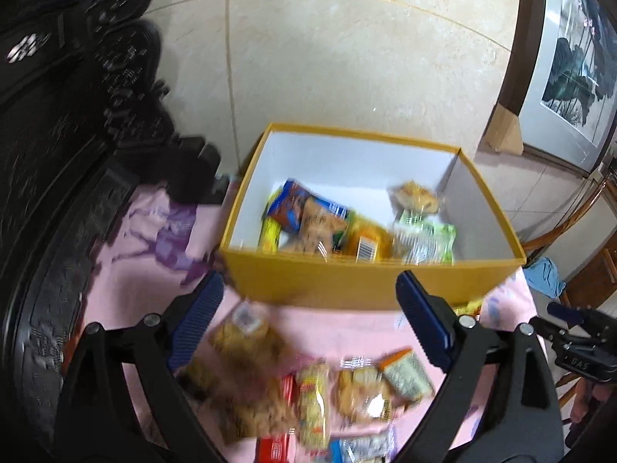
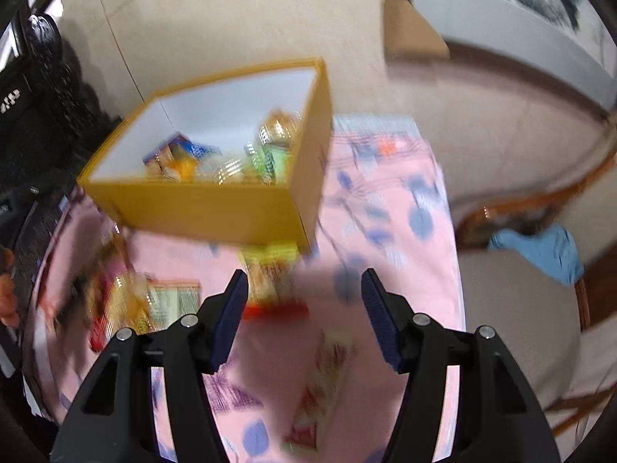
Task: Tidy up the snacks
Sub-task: 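Grasp the white-red wafer bar with the right tool while the left tool grasps the blue-white packet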
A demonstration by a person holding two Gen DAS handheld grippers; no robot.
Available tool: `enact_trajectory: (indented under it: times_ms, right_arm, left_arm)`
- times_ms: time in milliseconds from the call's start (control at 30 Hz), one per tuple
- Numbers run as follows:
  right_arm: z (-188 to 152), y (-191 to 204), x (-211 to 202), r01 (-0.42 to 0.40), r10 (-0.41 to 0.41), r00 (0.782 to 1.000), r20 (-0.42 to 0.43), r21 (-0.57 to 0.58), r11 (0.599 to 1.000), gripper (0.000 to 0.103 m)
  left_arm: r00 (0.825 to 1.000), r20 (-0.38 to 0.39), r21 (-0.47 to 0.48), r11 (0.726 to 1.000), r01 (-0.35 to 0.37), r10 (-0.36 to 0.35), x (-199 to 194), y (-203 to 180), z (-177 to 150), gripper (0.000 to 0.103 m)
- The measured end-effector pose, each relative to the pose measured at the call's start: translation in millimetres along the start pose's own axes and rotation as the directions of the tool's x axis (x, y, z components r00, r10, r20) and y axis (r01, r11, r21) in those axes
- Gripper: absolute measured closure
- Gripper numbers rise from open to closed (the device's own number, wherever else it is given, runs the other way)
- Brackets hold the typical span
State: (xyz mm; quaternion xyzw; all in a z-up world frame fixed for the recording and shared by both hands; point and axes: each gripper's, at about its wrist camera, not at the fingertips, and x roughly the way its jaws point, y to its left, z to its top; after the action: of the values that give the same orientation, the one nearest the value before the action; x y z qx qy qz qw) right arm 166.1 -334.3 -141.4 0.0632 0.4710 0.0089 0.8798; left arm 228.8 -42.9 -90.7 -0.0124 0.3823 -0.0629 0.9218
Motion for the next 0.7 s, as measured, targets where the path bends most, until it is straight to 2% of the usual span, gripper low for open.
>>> enact_trajectory:
  times_ms: [167,267,367,567,600,633,667,700]
  right_arm:
    - [-54,-3,14,0.036,-0.032,0.995,-0.094,0.04,0.999,0.042]
    - [-72,-3,21,0.051,-0.044,0.99,-0.13,0.057,0.997,0.047]
    - [-84,-4,28,0.062,-0.052,0.987,-0.15,0.064,0.996,0.055]
    - [-95,2,34,0.089,-0.086,0.984,-0.156,0.015,0.996,0.056]
    - [-95,2,34,0.096,-0.093,0.984,-0.155,0.01,0.995,0.058]
    - [-96,2,34,0.105,-0.103,0.983,-0.152,0.004,0.994,0.069]
    - [-98,4,33,0.122,-0.123,0.982,-0.144,-0.017,0.992,0.074]
    - [-99,6,33,0.133,-0.137,0.981,-0.136,-0.039,0.99,0.075]
  left_arm:
    - [0.998,-0.055,0.026,0.999,0.02,-0.019,-8,1,-45,0.01]
    - [0.996,-0.085,0.036,0.999,0.03,-0.027,-15,1,-69,0.01]
    - [0.992,-0.124,0.044,0.998,0.038,-0.033,-19,2,-91,0.01]
    - [0.986,-0.163,0.048,0.998,0.047,-0.039,-26,2,-116,0.01]
    - [0.985,-0.167,0.049,0.998,0.049,-0.04,-27,2,-119,0.01]
    - [0.984,-0.171,0.05,0.997,0.052,-0.043,-28,1,-122,0.01]
    - [0.983,-0.177,0.054,0.997,0.057,-0.047,-28,0,-125,0.01]
    - [0.982,-0.181,0.061,0.996,0.06,-0.048,-28,-2,-128,0.01]
